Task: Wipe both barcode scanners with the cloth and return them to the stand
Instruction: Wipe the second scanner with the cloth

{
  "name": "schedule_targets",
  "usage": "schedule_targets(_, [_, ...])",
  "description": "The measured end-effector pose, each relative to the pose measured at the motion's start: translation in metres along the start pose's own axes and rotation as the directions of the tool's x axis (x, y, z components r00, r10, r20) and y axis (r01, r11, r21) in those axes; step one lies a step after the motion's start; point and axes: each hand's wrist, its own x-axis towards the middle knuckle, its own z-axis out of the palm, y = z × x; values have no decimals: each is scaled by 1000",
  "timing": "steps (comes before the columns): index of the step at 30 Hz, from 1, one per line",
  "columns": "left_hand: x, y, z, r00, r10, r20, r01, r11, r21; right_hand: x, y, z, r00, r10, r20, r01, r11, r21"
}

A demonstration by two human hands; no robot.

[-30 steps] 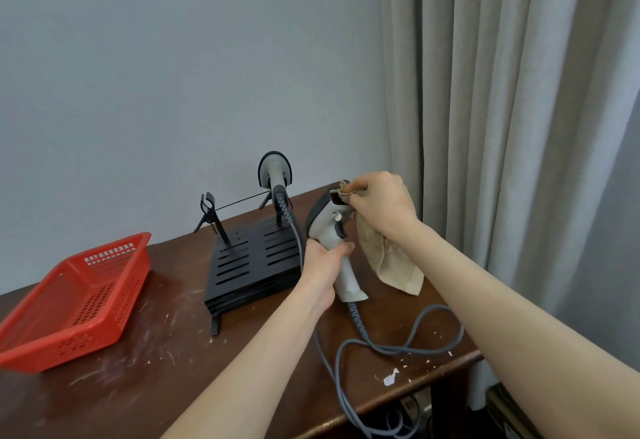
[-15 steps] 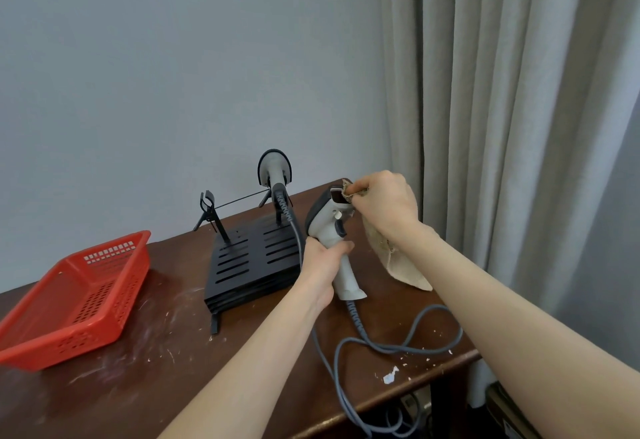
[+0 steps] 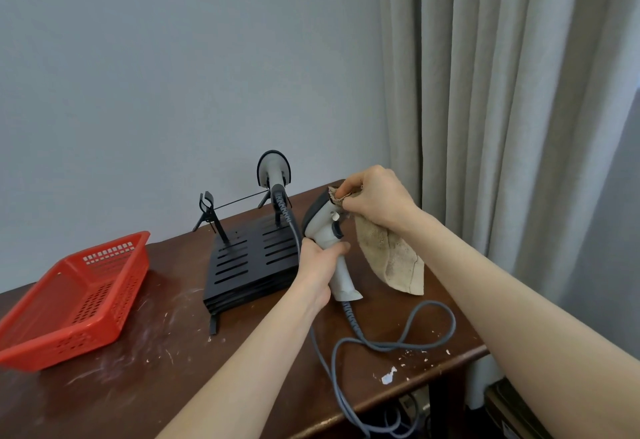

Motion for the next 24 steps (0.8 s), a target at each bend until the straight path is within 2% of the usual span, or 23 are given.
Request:
schedule_targets(7, [0,-1,0,1000,-6,2,6,999,36,0,6,-3,1000,18,-25,-26,943,-331])
schedule_targets(10, [-1,0,0,1000,-3,16,2,1000,22,3,12,-2,992,64,-106,-103,904,-415])
schedule_targets(12, [-1,2,-2,1000,-4,20,4,1000,-8,3,19,-2,980,109,-165,-163,917,-364])
schedule_targets(13, [0,4,-2,1000,-3,18,3,1000,-12,2,22,-2,977,125,-172,-170,945,-279])
schedule_targets(15, [1,5,-4,1000,-5,12,5,1000,-14,0,23,-1,984,94,-152,-105,993,-61])
schedule_targets(17, [0,5,-3,1000,-12,9,13,1000,-15,-3,16,3,997,5,-82,-2,999,34])
schedule_targets(19, [-1,4,-2,1000,-26,4,26,1000,-14,-4,13,7,998,-60,-31,59,998,-36])
schedule_targets(20, [-1,3,-2,1000,-29,2,29,999,-13,-4,13,7,998,-58,-22,55,991,-125])
schedule_targets(22, [-2,3,-3,1000,-24,7,24,1000,-11,-3,16,3,999,5,-48,-20,947,-321])
schedule_targets(24, [-2,4,-5,1000,-14,6,15,1000,-22,-3,18,-2,990,66,-122,-106,929,-356])
